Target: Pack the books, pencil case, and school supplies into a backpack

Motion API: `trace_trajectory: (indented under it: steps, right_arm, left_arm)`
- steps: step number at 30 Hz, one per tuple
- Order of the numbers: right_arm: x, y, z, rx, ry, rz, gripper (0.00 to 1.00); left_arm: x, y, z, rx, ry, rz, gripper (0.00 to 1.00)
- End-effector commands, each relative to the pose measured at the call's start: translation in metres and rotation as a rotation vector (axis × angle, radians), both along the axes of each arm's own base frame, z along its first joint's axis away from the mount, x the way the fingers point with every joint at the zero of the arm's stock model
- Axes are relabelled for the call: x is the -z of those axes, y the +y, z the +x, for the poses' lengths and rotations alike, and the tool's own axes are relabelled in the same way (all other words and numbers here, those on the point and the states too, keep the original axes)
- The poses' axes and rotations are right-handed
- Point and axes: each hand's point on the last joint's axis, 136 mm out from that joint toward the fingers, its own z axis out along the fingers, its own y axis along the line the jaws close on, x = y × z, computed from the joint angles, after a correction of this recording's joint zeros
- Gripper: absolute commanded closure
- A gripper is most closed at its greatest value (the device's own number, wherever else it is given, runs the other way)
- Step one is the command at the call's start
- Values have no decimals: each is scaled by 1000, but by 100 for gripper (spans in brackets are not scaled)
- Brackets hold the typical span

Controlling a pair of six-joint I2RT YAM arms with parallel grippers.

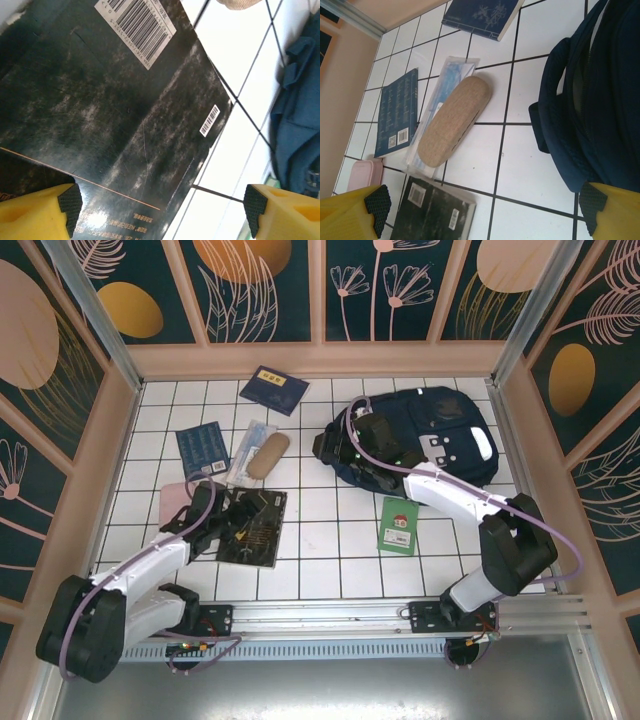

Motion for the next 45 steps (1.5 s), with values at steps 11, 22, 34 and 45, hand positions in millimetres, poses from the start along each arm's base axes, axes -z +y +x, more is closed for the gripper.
trace_trajectory:
  steps: [11, 22, 34, 45]
  right_arm:
    - [73, 52, -42, -143, 245, -87, 10]
    - [111, 85, -84, -257, 369, -66, 59]
    - [148, 97, -105, -333, 485, -80, 64]
    - [156, 110, -114, -402, 508, -64, 78]
  left_arm:
    - [-49, -37, 48, 20, -127, 43, 12]
    - [-16, 32, 16, 74, -39, 362, 14]
    - [28, 37, -16, 145, 42, 361, 22]
    - [12, -10, -11, 227, -70, 76, 39]
